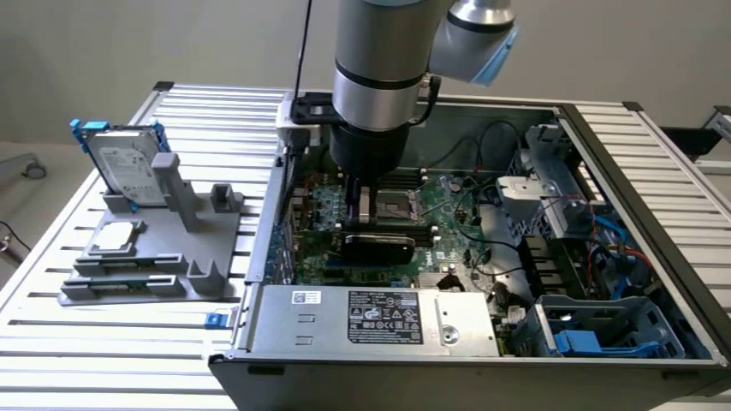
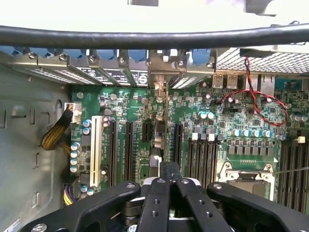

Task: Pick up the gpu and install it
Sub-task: 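Press down on the gpu until it lock into place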

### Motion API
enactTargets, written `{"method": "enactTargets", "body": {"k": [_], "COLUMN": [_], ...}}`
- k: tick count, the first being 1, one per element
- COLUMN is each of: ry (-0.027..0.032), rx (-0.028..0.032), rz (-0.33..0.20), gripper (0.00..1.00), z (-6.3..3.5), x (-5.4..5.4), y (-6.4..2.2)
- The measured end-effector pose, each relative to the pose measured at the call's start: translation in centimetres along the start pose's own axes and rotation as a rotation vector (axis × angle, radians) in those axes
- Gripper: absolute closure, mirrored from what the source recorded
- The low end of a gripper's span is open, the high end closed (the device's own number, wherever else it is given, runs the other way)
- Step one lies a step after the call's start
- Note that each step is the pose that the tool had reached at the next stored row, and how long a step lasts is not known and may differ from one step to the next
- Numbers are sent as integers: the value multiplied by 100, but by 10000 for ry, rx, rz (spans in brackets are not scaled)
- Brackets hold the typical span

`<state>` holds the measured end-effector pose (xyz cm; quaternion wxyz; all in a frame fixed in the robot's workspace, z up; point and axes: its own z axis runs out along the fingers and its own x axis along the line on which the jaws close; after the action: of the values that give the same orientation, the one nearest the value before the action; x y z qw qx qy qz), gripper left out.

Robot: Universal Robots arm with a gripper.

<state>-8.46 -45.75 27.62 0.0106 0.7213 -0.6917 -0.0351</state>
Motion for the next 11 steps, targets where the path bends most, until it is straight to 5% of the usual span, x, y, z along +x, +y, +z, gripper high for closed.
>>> {"method": "enactTargets", "body": {"k": [11], "ry": [15], "rx": [4], "rz": [-89], "gripper": [89], "z": [26], "x": [0], "y": [-1]}}
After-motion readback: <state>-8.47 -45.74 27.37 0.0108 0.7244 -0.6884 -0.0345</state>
